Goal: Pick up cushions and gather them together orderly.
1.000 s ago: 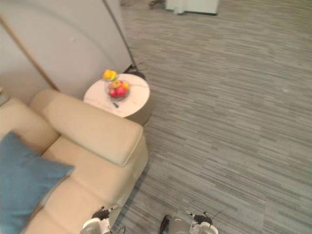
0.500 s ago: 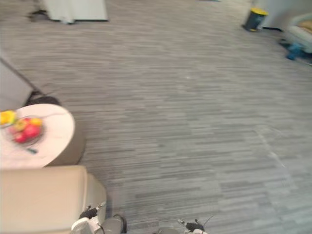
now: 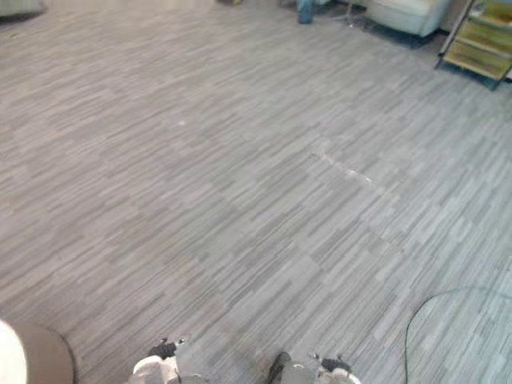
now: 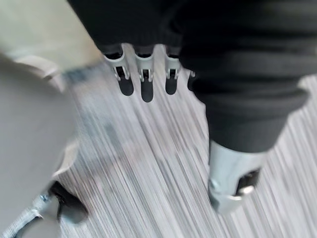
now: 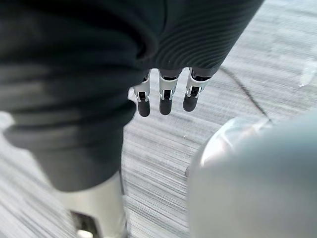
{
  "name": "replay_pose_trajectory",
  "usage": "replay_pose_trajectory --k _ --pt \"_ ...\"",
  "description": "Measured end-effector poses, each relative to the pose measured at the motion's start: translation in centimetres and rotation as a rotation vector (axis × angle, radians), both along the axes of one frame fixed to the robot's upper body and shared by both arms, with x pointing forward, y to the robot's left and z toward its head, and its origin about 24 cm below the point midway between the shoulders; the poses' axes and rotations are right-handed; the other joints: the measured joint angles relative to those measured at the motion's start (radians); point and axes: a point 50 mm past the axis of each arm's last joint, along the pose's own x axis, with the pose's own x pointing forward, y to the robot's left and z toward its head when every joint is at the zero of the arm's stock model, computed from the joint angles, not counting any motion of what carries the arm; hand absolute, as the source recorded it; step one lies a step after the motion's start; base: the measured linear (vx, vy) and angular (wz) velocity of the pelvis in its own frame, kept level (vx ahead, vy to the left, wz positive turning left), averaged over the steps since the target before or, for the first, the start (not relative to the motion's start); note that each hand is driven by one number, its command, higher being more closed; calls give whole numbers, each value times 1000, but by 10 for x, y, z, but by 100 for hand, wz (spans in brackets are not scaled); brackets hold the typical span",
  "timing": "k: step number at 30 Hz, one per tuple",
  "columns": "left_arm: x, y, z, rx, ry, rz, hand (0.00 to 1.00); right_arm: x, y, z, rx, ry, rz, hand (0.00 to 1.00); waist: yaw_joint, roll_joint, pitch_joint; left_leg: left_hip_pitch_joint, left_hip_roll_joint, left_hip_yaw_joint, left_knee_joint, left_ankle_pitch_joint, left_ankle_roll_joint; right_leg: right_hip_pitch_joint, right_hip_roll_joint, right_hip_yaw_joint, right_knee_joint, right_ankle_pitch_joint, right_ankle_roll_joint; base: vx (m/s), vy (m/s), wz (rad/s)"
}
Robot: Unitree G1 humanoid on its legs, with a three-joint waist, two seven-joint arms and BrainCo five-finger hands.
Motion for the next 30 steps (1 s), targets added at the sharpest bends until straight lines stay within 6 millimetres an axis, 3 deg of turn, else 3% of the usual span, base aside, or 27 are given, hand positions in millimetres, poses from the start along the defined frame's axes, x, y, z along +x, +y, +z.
replay_pose_trajectory --k 1,3,5,6,7,8,9,10,12,13,15,18,19,21,22,23,25,27,28,30 --pt "4 0 2 8 -17 -14 0 -1 4 -1 13 1 -15 0 0 -5 3 -65 -15 -7 -22 -53 1 27 0 22 -14 -8 5 234 22 -54" --pt "7 -2 4 12 -34 -27 0 -1 4 -1 13 -3 -32 0 7 -5 3 -124 -49 -8 -206 -73 -1 49 -1 68 -25 -20 25 254 73 -73" --pt "8 -3 6 9 -48 -23 0 3 4 1 13 -26 -42 0 24 -1 0 -141 -98 -76 -485 -57 -5 62 4 130 -25 -41 54 331 205 -103" --pt "6 -4 5 7 -47 -17 0 4 5 1 15 -29 -39 0 41 2 -3 -141 -114 -136 -573 1 -2 64 15 173 -23 -54 72 460 269 -130" --pt "2 1 4 16 -35 -8 0 3 9 0 25 -21 -34 0 48 -11 -27 -133 -134 -141 -553 17 23 66 7 226 -20 -71 97 425 213 -113" --pt "-1 6 4 32 -25 -3 0 2 16 -1 39 -17 -26 0 42 -35 -45 -126 -145 -116 -552 -12 25 66 -12 245 -19 -79 109 494 183 -93" --pt "-1 9 4 38 -18 3 0 -5 20 -3 48 -5 -24 0 37 -60 -60 -109 -158 -82 -552 -46 21 46 -36 271 38 -79 132 480 171 -80" --pt "-1 10 3 39 -11 1 0 -3 23 -1 51 -20 -7 0 42 -74 -64 -73 -167 -38 -565 -70 39 -13 -68 295 178 -79 144 459 185 -87" --pt "-1 10 2 38 3 -5 0 4 22 1 47 -50 3 0 37 -74 -46 23 -182 4 -608 -93 46 -117 -114 300 449 -40 190 363 172 -70" --pt "-3 9 1 32 16 -9 0 7 19 2 40 -59 4 0 27 -63 -39 93 -180 16 -642 -103 45 -148 -122 274 550 -38 187 403 152 -46" --pt "-4 5 -1 27 25 -29 0 10 18 4 36 -78 5 0 10 -54 -34 209 -173 32 -728 -105 42 -190 -131 161 585 -53 161 457 85 -17" --pt "-2 -2 -1 19 27 -53 0 17 15 6 37 -104 -24 0 -12 -45 -29 290 -149 52 -809 -102 38 -275 -112 23 392 -60 107 437 -23 -6" --pt "-2 -4 -2 17 31 -68 0 19 11 8 31 -114 -43 0 -18 -35 -23 311 -136 49 -829 -102 38 -310 -92 21 300 -28 95 550 -124 7" --pt "-3 -4 -2 21 38 -86 0 15 7 6 27 -100 -65 0 -22 -35 -15 351 -130 34 -833 -103 38 -325 -61 50 98 118 83 515 -175 15" --pt "-4 -1 -2 30 42 -84 0 5 8 2 42 -71 -99 0 -22 -52 -16 389 -141 6 -829 -108 26 -315 -59 75 16 257 29 592 -239 -10" --pt "-6 -5 -4 14 50 -70 0 9 -1 5 31 -88 -121 0 -21 -9 -13 416 -103 -23 -805 -108 -4 -305 -25 76 72 236 7 701 -284 -27" --pt "-11 -9 -6 -7 57 -42 0 15 -4 7 23 -103 -118 0 -21 14 -18 387 -80 -66 -677 -57 -69 -288 3 84 98 151 1 616 -277 -45" --pt "-9 -10 -4 -20 41 -4 0 16 -4 8 21 -109 -118 0 -24 36 -9 237 -33 -126 -323 62 -97 -225 45 100 81 97 -8 585 -225 -37" --pt "-6 -9 -3 -17 28 0 0 18 -3 8 23 -111 -117 0 -12 36 1 139 -4 -151 -109 102 -106 -164 74 113 46 81 -22 416 -73 -39" --pt "1 -3 2 4 -7 -4 0 19 3 7 30 -105 -86 0 -4 21 25 26 0 -147 71 21 -61 -28 97 140 -23 57 -30 505 -81 -48"
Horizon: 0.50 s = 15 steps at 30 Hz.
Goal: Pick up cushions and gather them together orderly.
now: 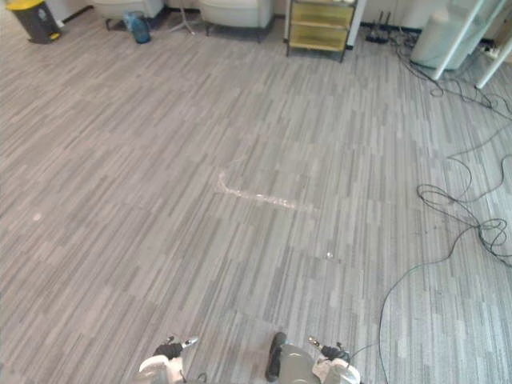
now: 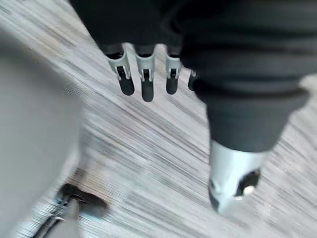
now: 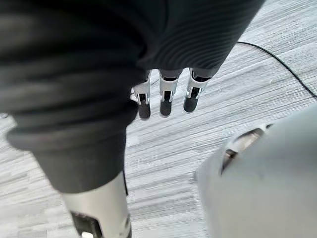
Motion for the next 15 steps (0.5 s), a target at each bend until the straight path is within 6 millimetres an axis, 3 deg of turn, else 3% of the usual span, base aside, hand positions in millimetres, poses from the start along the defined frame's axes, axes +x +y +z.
replay_pose_trajectory --k 2,5,6,7,8,9,10,12,13,14,15 --pt "4 5 3 19 -21 -10 0 1 7 -1 17 2 2 0 9 -29 1 -93 -19 59 -79 -70 30 94 -2 35 -73 -9 4 424 -61 -52" --pt "10 3 7 19 -54 -11 0 5 9 0 35 -15 -28 0 28 -30 -1 -178 -70 118 -480 -83 57 193 -16 91 -154 -34 53 454 41 -53" --pt "10 2 7 16 -58 -4 0 5 9 0 36 -14 -28 0 33 -29 -3 -190 -100 101 -626 -49 49 223 -25 104 -172 -54 66 516 150 -45" --pt "9 1 7 14 -56 -1 0 3 6 0 29 -9 -27 0 46 -28 -14 -203 -124 64 -730 26 39 238 -30 130 -178 -80 88 526 189 -60" --pt "8 0 7 12 -54 0 0 3 8 -1 35 -4 -24 0 58 -36 -24 -201 -137 45 -731 94 46 245 -41 152 -180 -98 98 715 281 -67" --pt "6 9 7 33 -46 0 0 4 16 -2 56 -3 -21 0 66 -64 -48 -202 -175 45 -712 86 82 252 -73 185 -178 -116 104 644 234 -62" --pt "6 13 7 40 -42 7 0 4 22 -3 69 -2 -14 0 66 -86 -60 -196 -178 82 -689 59 100 241 -97 204 -135 -117 108 793 258 -58" --pt "5 14 6 44 -36 7 0 4 25 -3 69 1 15 0 76 -102 -64 -139 -189 110 -669 5 124 179 -122 242 72 -100 153 619 202 -52" --pt "4 13 5 41 -30 2 0 5 26 -2 58 3 47 0 72 -99 -61 -77 -195 107 -688 -11 134 104 -138 245 289 -52 230 549 188 -36" --pt "3 11 4 36 -18 -5 0 5 27 -2 56 3 66 0 67 -90 -54 5 -198 97 -723 -40 136 17 -147 249 524 -19 275 502 147 -17" --pt "1 10 3 31 -8 -8 0 4 28 -3 57 7 74 0 63 -82 -49 66 -198 93 -743 -54 136 -17 -152 232 616 -36 266 491 129 2"
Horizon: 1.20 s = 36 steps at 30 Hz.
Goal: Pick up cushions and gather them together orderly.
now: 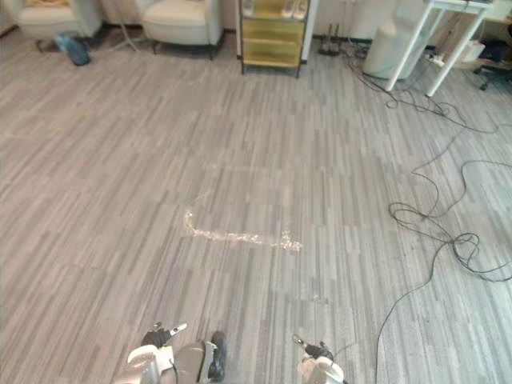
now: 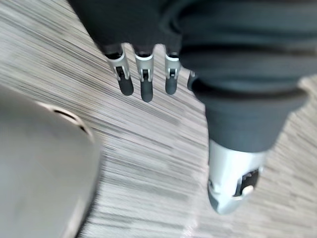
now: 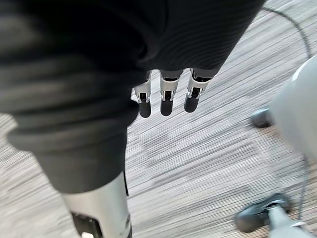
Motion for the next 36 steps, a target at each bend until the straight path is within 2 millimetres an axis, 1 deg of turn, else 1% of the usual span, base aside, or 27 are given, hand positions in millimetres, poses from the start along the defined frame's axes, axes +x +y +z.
replay_pose_trajectory --k 2,4,6,8,9,10,11,12,13,14,15,16,18,20,21,22,23,24,25,27,29,30,31,32,33,34,36 --pt "0 -4 -2 -9 11 -8 0 -2 1 0 -1 1 14 0 -18 18 0 131 6 -9 -81 -6 9 -85 -39 -123 -13 -49 -69 474 67 14" --pt "-2 -4 -3 -12 26 -9 0 -2 -4 0 -9 -4 11 0 -28 21 2 211 21 -24 -137 -9 12 -142 -40 -210 -193 -56 -95 552 -10 27" --pt "0 -6 -3 -15 26 -13 0 -3 -12 1 -26 -9 -11 0 -47 20 3 244 27 -68 -147 -35 15 -205 -4 -175 -407 16 -99 450 -110 62" --pt "-8 -4 -6 -15 47 -6 0 -8 -19 0 -31 5 -48 0 -71 14 4 296 20 -121 -155 -107 -26 -223 20 -85 -622 158 -100 479 -208 84" --pt "-13 -3 -8 -15 60 4 0 -13 -21 -1 -34 20 -57 0 -76 15 3 324 22 -153 -155 -133 -37 -220 30 -51 -603 257 -111 546 -246 62" --pt "-19 -6 -10 -29 77 15 0 -17 -31 -1 -50 28 -71 0 -74 50 -4 351 42 -177 -146 -135 -35 -223 53 -69 -539 214 -136 464 -189 23" --pt "-24 -10 -12 -41 87 26 0 -17 -35 0 -62 34 -72 0 -69 65 -9 334 55 -197 -88 -130 -30 -225 60 -71 -505 170 -144 667 -284 1" --pt "-33 -11 -14 -55 107 59 0 -14 -38 1 -69 29 -66 0 -70 89 -18 263 64 -236 74 -127 -35 -212 72 -85 -489 135 -141 649 -281 0" --pt "-32 -11 -13 -62 96 83 0 -15 -38 1 -70 31 -64 0 -71 108 -18 182 78 -242 260 -79 -101 -182 87 -97 -494 109 -150 638 -291 8" --pt "-31 -12 -13 -65 93 89 0 -14 -40 1 -76 30 -60 0 -71 115 -16 131 87 -241 373 -20 -135 -152 96 -103 -504 96 -157 553 -176 5" --pt "-29 -11 -12 -65 87 86 0 -13 -38 1 -77 32 -34 0 -63 116 -8 38 119 -220 585 166 -159 -66 115 -99 -559 81 -175 550 -111 -6" --pt "-28 -10 -12 -62 84 82 0 -12 -36 1 -75 31 -27 0 -58 117 1 -14 145 -179 709 140 -137 11 131 -93 -610 70 -189 529 -87 -14" --pt "-21 -6 -8 -37 55 36 0 -12 -30 0 -61 31 -34 0 -42 102 6 -112 158 -92 766 28 -91 133 134 -73 -698 59 -196 459 -81 -30" --pt "-17 -4 -6 -24 36 8 0 -9 -28 -1 -46 34 -44 0 -33 91 10 -188 151 -3 619 -51 -76 201 119 -55 -759 60 -192 431 -24 -44" --pt "-14 -4 -5 -23 27 -1 0 -8 -28 0 -41 30 -66 0 -22 85 11 -215 128 25 426 -60 -75 235 100 -47 -791 52 -178 426 61 -43" --pt "-12 -5 -4 -23 19 -4 0 -9 -30 0 -42 29 -78 0 -18 86 11 -216 107 26 234 -32 -79 256 88 -40 -809 40 -159 528 132 -36" --pt "-13 -6 -4 -26 21 -3 0 -12 -31 -1 -44 34 -85 0 -18 91 8 -216 93 11 63 36 -84 281 83 -35 -826 24 -140 463 155 -30" --pt "-14 -5 -5 -26 23 2 0 -16 -33 -2 -48 47 -88 0 -7 83 6 -206 76 5 21 148 -84 301 71 -20 -835 5 -125 502 187 -14" --pt "-13 0 -4 -12 21 -2 0 -16 -24 -4 -29 54 -74 0 -9 53 -10 -195 35 18 10 123 -60 315 38 -20 -849 -2 -125 537 166 -3" --pt "-11 3 -3 -4 23 -6 0 -15 -21 -4 -19 54 -65 0 -13 33 -13 -205 19 25 59 87 -3 317 15 -20 -832 39 -101 594 179 10" --pt "-12 4 -4 -5 26 -2 0 -18 -22 -4 -23 58 -64 0 2 28 -16 -155 11 47 62 64 21 305 6 9 -727 65 -94 473 179 -4" --pt "-13 3 -4 -8 31 -8 0 -17 -23 -4 -25 51 -59 0 13 26 -18 -101 1 51 21 59 27 262 -2 28 -604 78 -76 419 174 -11" --pt "-14 2 -5 -11 35 -13 0 -17 -23 -3 -26 48 -58 0 9 28 -22 -79 -3 50 2 55 26 236 -5 31 -535 90 -54 386 154 -1" --pt "-15 -2 -6 -14 42 -45 0 -16 -23 -3 -25 44 -43 0 7 32 -25 -19 -11 40 -49 44 28 150 -7 51 -324 144 42 365 124 13" --pt "-14 -2 -6 -15 42 -50 0 -15 -22 -3 -21 42 -31 0 4 32 -21 18 -16 29 -72 30 26 96 -13 54 -191 141 56 407 109 20" --pt "-14 -3 -6 -19 45 -48 0 -17 -20 -4 -17 45 -20 0 -2 35 -18 67 -21 13 -91 14 22 37 -27 18 -62 106 41 317 60 22" --pt "-18 -4 -8 -25 70 -48 0 -19 -22 -4 -24 45 -17 0 -15 47 -9 171 -24 -4 -149 12 24 -13 -41 -51 -12 19 -13 272 0 33"
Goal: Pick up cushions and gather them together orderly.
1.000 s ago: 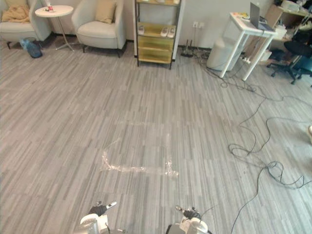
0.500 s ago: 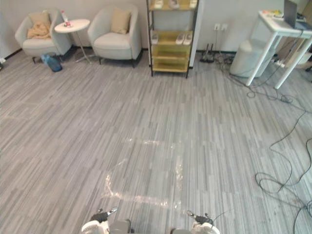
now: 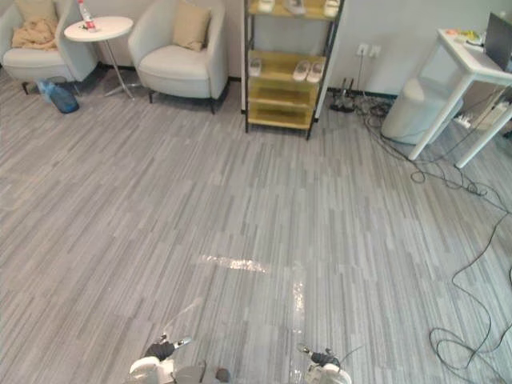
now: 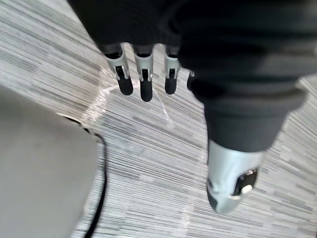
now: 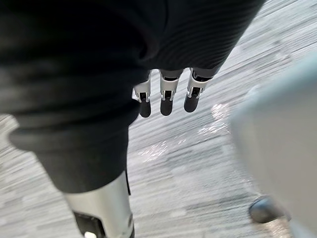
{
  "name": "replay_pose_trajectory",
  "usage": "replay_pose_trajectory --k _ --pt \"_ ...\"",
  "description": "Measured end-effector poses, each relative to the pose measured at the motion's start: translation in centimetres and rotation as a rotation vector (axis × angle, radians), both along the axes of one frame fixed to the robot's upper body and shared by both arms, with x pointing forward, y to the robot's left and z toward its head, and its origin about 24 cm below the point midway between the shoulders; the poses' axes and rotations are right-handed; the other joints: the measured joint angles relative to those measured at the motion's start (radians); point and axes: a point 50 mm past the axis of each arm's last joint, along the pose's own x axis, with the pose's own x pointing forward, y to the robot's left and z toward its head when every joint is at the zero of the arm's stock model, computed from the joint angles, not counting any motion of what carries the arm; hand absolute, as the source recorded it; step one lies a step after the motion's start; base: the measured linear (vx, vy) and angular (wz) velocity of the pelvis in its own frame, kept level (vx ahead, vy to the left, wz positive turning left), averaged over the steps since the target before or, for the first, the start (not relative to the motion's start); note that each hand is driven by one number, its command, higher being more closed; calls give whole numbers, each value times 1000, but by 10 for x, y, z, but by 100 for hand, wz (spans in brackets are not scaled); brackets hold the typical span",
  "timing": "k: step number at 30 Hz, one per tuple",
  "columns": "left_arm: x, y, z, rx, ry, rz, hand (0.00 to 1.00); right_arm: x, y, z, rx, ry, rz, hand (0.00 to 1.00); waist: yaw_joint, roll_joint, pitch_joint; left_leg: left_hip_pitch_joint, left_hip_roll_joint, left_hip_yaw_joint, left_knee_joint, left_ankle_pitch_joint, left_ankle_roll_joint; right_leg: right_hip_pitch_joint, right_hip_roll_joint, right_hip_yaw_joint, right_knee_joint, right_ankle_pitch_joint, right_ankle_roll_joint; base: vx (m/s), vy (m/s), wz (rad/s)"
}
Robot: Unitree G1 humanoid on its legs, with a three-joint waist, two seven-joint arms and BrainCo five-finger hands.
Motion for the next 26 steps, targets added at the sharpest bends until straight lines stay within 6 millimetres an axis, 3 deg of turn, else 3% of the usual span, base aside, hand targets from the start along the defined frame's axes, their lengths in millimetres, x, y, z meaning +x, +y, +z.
replay_pose_trajectory --k 1,3,5,6,7,8,9,10,12,13,14,16,18,19,20,21,22,25,26 --pt "-2 1 -1 0 13 0 0 0 -1 0 -3 -2 -1 0 -16 5 2 37 3 -17 -21 0 0 -17 1 -48 -57 -30 -30 231 -34 43" --pt "2 -1 0 -3 3 -5 0 -3 -2 0 -4 1 -7 0 -29 0 -1 63 16 -56 -37 -19 -5 -63 16 -108 -218 -43 -52 211 -114 65" --pt "4 0 0 1 -2 -6 0 -4 -2 -1 -1 4 -24 0 -30 -10 4 72 25 -83 -38 -47 -29 -95 37 -107 -404 0 -71 243 -204 55" --pt "0 2 -1 5 11 -5 0 -8 -3 -2 0 12 -37 0 -32 -15 6 85 28 -103 -32 -71 -49 -101 45 -102 -543 71 -86 304 -278 36" --pt "-3 5 -2 11 19 0 0 -10 -3 -2 4 16 -49 0 -34 -24 13 108 25 -119 -23 -97 -67 -101 48 -89 -599 149 -88 418 -363 40" --pt "-7 4 -3 6 30 15 0 -12 -6 -2 -4 16 -56 0 -42 -22 10 123 37 -134 -15 -119 -77 -94 62 -81 -572 171 -114 464 -353 23" --pt "-11 -1 -5 -10 40 23 0 -12 -11 -1 -17 20 -51 0 -44 14 -2 140 69 -152 -11 -133 -77 -92 92 -91 -535 113 -126 397 -265 15" --pt "-16 -3 -6 -17 54 27 0 -11 -12 -1 -17 23 -54 0 -44 32 -12 133 85 -165 37 -136 -81 -86 106 -106 -524 78 -136 389 -235 6" --pt "-12 -7 -5 -28 41 23 0 -12 -12 -1 -14 24 -55 0 -50 31 -14 39 102 -179 246 -132 -94 -59 114 -121 -536 57 -139 327 -226 19" --pt "-4 -6 -2 -30 11 16 0 -10 -12 -1 -19 19 -46 0 -51 38 -11 -83 126 -175 505 -80 -171 -17 123 -140 -559 45 -158 368 -217 29" --pt "-3 -6 -2 -32 4 13 0 -11 -13 -1 -23 22 -46 0 -49 43 -6 -148 160 -168 652 -65 -178 24 134 -145 -578 38 -170 377 -177 18" --pt "-3 -4 -1 -29 -3 11 0 -12 -11 -1 -20 28 -51 0 -40 40 -5 -206 191 -120 732 -73 -160 111 144 -150 -625 33 -177 396 -99 -15" --pt "-2 -3 0 -22 -5 0 0 -12 -9 -2 -13 26 -57 0 -36 31 -6 -240 184 -87 646 -87 -139 166 135 -146 -671 34 -176 317 -41 -19" --pt "2 -3 1 -21 -15 -3 0 -11 -7 -2 -10 22 -58 0 -32 30 -5 -252 166 -96 518 -90 -130 192 125 -141 -684 34 -173 255 53 -23" --pt "4 -4 2 -22 -21 -7 0 -12 -7 -2 -9 25 -60 0 -30 31 -6 -248 144 -120 358 -68 -128 206 121 -132 -693 30 -156 323 123 -23" --pt "4 -6 1 -24 -21 -13 0 -12 -8 -2 -11 24 -59 0 -30 36 -9 -245 130 -141 244 -1 -127 212 124 -127 -693 23 -143 308 166 -20" --pt "4 -5 1 -22 -19 -17 0 -13 -8 -2 -11 30 -61 0 -24 25 -14 -236 103 -168 199 43 -147 213 120 -106 -691 10 -121 290 166 -1" --pt "9 4 4 10 -29 -40 0 -22 6 -6 27 54 -65 0 -23 -38 -31 -189 55 -152 128 49 -137 219 64 -90 -690 -1 -98 206 122 -1" --pt "7 6 3 13 -21 -40 0 -23 8 -7 32 55 -65 0 -20 -46 -35 -173 42 -148 108 50 -134 229 52 -83 -689 -1 -97 155 96 -11"
